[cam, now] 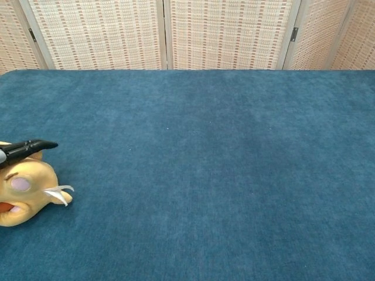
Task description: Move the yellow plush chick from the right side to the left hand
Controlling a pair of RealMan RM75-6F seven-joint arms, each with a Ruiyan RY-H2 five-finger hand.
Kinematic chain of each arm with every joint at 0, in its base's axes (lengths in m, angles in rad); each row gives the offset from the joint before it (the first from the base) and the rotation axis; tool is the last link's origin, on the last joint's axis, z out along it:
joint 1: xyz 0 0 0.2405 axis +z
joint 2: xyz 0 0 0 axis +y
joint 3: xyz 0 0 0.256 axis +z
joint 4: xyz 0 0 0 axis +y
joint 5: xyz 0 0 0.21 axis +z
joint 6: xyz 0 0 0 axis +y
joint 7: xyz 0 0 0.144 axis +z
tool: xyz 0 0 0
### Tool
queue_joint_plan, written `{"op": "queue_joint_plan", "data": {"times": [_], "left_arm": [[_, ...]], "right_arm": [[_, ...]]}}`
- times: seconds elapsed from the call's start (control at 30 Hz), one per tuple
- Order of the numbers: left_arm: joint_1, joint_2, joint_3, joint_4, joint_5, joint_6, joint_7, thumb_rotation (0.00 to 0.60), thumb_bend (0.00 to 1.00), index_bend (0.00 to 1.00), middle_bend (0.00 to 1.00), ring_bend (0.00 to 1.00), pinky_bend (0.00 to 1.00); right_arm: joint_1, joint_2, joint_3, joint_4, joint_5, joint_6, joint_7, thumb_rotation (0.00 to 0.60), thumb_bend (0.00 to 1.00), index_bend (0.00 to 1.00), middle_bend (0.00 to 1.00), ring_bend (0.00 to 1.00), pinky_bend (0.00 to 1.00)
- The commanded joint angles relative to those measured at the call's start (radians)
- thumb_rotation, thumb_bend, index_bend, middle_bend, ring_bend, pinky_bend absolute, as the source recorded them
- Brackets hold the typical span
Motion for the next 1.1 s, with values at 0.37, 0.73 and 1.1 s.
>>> {"op": "queue_joint_plan", "data": {"times": [0.37,0.73,1.1], "left_arm": [[0.074,0.262,0.043,-0.262,-0.005,0.093,-0.110,0.600,0.24,0.00,0.00,0.00,0.23],[0.247,0.334,0.032,-0.208,-0.013,0.373,-0.377,0.600,0.25,0.00,0.00,0.00,0.24],[0.390,0.230,-0.050,-0.025,-0.143,0.507,-0.455,0.600,0.27,0.00,0.00,0.00,0.21]], "right_arm": [[-0.006,0.005,0.001,-0.003,-0.008,0.004,-0.001,0.600,0.06,0.00,0.00,0.00,0.00],[-0.013,0.007,-0.002,-0.014,-0.009,-0.007,-0.027,0.600,0.06,0.00,0.00,0.00,0.00],[-0.036,0.000,0.000,-0.060,0.027,-0.055,-0.153,0.600,0.08,0.00,0.00,0.00,0.00]]}}
